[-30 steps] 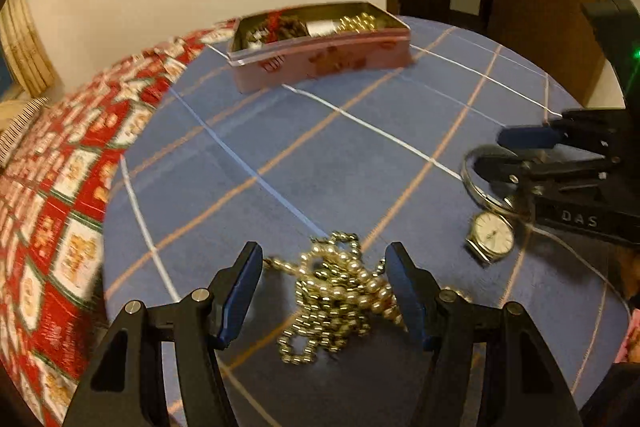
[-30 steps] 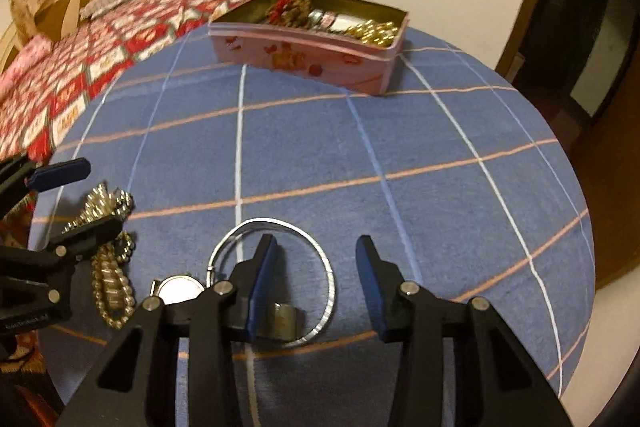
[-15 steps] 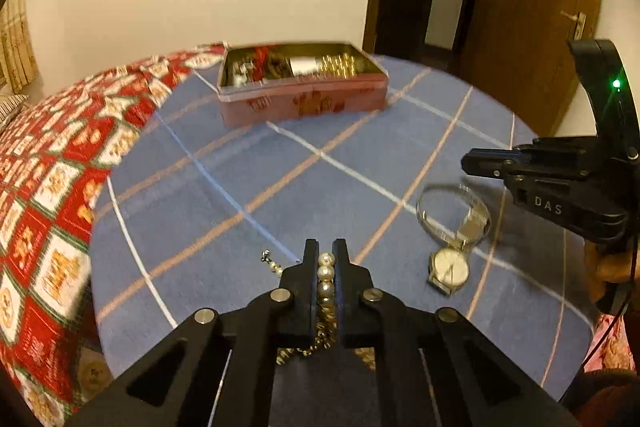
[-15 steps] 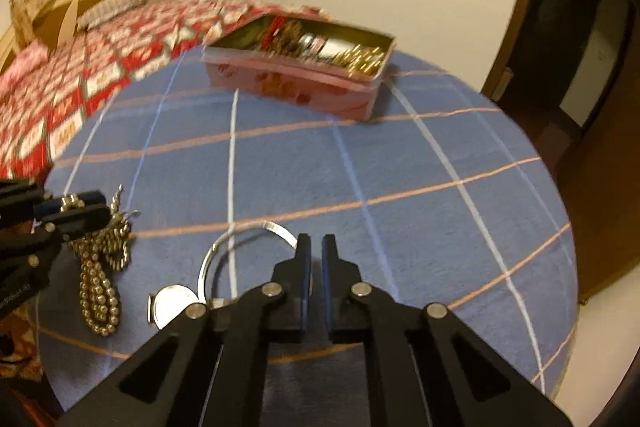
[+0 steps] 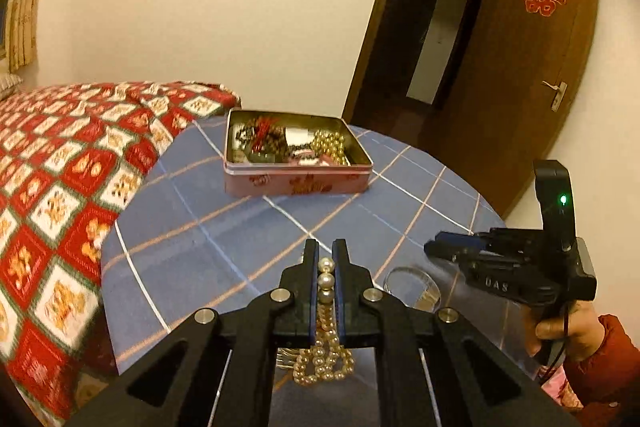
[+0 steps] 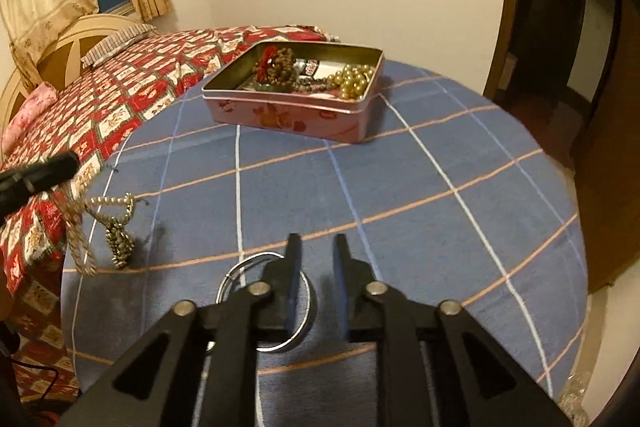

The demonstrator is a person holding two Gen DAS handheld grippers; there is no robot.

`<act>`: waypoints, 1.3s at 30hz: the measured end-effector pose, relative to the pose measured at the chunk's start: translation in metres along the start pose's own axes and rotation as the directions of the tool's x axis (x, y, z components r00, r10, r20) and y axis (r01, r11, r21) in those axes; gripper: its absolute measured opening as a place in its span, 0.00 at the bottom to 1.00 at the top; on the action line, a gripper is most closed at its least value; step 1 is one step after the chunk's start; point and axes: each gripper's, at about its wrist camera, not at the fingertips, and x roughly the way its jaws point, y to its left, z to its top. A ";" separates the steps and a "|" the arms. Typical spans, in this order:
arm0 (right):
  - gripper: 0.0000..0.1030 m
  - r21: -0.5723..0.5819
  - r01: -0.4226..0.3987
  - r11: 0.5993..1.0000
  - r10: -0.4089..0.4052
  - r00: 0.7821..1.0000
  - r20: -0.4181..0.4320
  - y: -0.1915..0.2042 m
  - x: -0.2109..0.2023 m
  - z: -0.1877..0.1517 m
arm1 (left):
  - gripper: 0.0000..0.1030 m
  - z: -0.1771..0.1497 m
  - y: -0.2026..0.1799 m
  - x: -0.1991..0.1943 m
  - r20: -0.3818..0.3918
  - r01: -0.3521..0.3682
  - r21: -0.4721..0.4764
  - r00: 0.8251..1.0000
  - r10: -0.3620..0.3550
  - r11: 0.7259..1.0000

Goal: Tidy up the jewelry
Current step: 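Grasp the white pearl necklace with the left tool and lift it, then grasp the dark metal bead chain with the right tool while the left tool holds the necklace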

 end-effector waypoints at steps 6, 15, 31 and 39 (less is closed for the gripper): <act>0.39 0.000 0.012 1.000 -0.012 1.000 0.021 0.001 -0.006 0.000 | 0.06 0.004 0.009 0.011 -0.024 -0.004 -0.009 1.000 0.004 1.000; 0.39 -0.049 -0.021 0.999 0.022 0.999 0.024 0.019 -0.005 0.003 | 0.06 -0.007 0.023 0.024 -0.093 -0.127 0.037 0.987 0.130 0.991; 0.39 -0.075 -0.047 0.996 0.047 0.999 -0.005 0.038 0.007 0.007 | 0.60 -0.054 0.014 0.062 -0.226 -0.127 0.256 0.956 0.187 0.958; 0.39 -0.042 -0.048 0.998 0.048 0.999 -0.001 0.032 0.007 0.008 | 0.06 -0.050 0.022 0.059 -0.287 -0.030 0.184 0.954 0.083 0.983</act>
